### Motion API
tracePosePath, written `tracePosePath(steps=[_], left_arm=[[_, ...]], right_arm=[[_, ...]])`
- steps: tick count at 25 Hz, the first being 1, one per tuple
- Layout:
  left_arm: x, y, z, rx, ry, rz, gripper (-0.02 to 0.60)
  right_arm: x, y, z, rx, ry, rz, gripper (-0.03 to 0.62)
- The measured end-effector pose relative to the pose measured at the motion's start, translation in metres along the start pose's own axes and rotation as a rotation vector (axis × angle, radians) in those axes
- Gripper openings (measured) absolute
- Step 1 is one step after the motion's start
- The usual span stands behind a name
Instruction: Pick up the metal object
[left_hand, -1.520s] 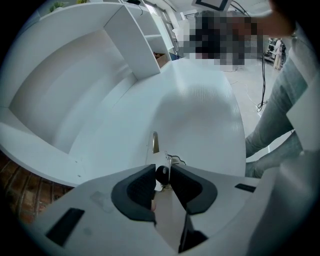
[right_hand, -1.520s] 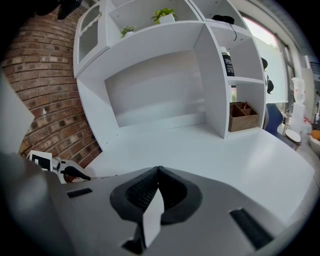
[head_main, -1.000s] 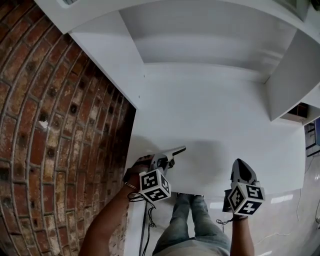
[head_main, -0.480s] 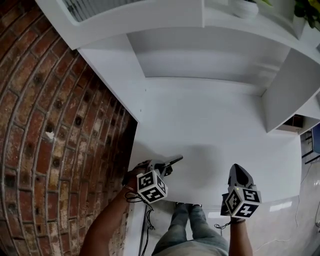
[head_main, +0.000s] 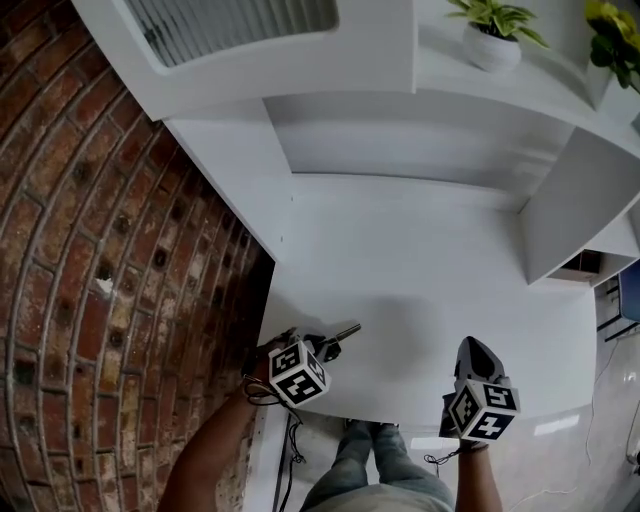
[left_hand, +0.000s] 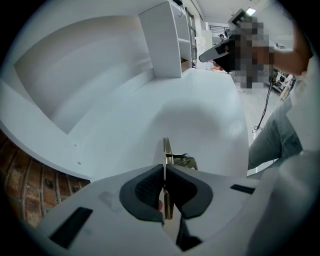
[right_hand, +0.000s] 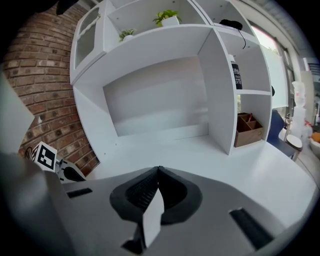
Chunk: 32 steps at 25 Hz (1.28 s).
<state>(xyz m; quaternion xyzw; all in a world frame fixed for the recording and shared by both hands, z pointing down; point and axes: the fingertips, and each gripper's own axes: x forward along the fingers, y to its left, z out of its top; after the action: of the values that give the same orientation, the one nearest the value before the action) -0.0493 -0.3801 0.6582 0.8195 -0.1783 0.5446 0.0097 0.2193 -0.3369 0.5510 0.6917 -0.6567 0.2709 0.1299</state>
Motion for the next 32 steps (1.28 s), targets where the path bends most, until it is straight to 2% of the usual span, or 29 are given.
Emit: tracePosePath(steps=[5, 9, 18, 22, 29, 32], left_arm=[[-0.013, 0.007, 0.011, -0.053, -0.039, -0.005, 0.015], [-0.03, 0.013, 0.024, -0.129, -0.103, 0.01, 0.015], [-0.086, 0.017, 0.055, -0.302, -0.282, 0.103, 0.015], [-0.116, 0.025, 0.075, -0.43, -0.421, 0.192, 0.015], [-0.18, 0.049, 0.103, -0.666, -0.705, 0.446, 0.015], [-0.212, 0.063, 0.109, -0.75, -0.795, 0.541, 0.015]], right_arm=[[0.002, 0.007, 0.009, -0.026, -0.003, 0.022, 0.001], [0.0, 0.012, 0.017, -0.05, -0.009, 0.043, 0.001], [-0.012, 0.015, 0.043, -0.089, -0.059, 0.074, 0.001], [-0.018, 0.015, 0.056, -0.105, -0.085, 0.087, 0.001], [-0.032, 0.022, 0.089, -0.145, -0.165, 0.116, 0.001], [-0.045, 0.025, 0.112, -0.169, -0.216, 0.13, 0.001]])
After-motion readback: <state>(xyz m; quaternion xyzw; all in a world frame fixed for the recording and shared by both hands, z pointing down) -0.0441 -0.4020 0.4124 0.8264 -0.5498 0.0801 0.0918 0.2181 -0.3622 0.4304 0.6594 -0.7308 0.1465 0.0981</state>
